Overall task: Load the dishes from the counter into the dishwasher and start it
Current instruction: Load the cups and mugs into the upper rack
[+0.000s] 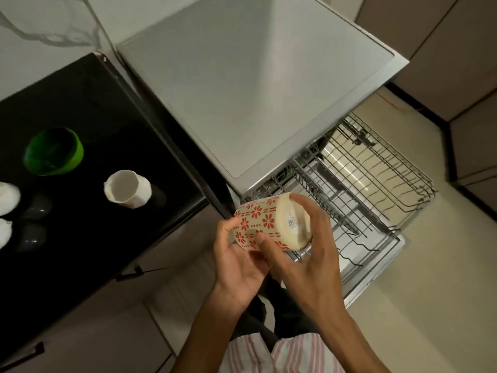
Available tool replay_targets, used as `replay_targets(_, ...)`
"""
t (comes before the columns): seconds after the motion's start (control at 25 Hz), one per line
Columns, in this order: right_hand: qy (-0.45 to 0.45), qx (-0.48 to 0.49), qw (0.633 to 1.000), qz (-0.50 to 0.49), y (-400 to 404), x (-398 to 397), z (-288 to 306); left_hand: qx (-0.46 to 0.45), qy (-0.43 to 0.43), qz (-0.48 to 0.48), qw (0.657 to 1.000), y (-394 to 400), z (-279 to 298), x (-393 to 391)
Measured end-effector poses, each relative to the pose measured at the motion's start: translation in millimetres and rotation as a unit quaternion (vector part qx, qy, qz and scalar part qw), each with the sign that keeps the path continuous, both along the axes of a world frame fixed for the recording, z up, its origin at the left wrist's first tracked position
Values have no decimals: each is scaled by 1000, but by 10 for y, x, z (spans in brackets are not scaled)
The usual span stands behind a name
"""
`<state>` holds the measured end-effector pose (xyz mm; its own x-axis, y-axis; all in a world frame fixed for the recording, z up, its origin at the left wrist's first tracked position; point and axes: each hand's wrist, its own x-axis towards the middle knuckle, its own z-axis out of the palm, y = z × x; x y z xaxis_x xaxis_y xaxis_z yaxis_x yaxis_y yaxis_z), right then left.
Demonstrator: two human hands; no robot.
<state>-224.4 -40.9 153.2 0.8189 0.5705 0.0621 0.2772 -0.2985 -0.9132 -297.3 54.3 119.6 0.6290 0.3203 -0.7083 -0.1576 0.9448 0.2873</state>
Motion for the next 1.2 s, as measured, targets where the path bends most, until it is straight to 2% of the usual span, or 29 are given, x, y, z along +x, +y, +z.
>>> replay_targets(0.16,58,-5,997,-57,-130,-54,-141,-50,7,-41,998,-193,-152,84)
replay_targets(0.36,179,6,979,-97,-248,196,-428,-106,-2,-23,994,-365,-383,353)
replay_targets(0.48,198,-7,976,-95,-308,412,-632,-136,-2,-11,991,-424,-593,574)
replay_targets(0.68,217,-7,972,-91,-317,785,-1083,-121,21,2,992,-491,-1082,910)
replay_targets(0.76,210,-4,973,-100,-297,916,-1341,-89,44,-25,995,-463,-1334,1025)
replay_targets(1.0,157,-19,985,-64,-43,1363,-2096,91,140,-100,981,-174,-1952,1381)
replay_targets(1.2,87,-38,995,7,393,1813,-2629,234,218,-129,939,230,-2255,1701)
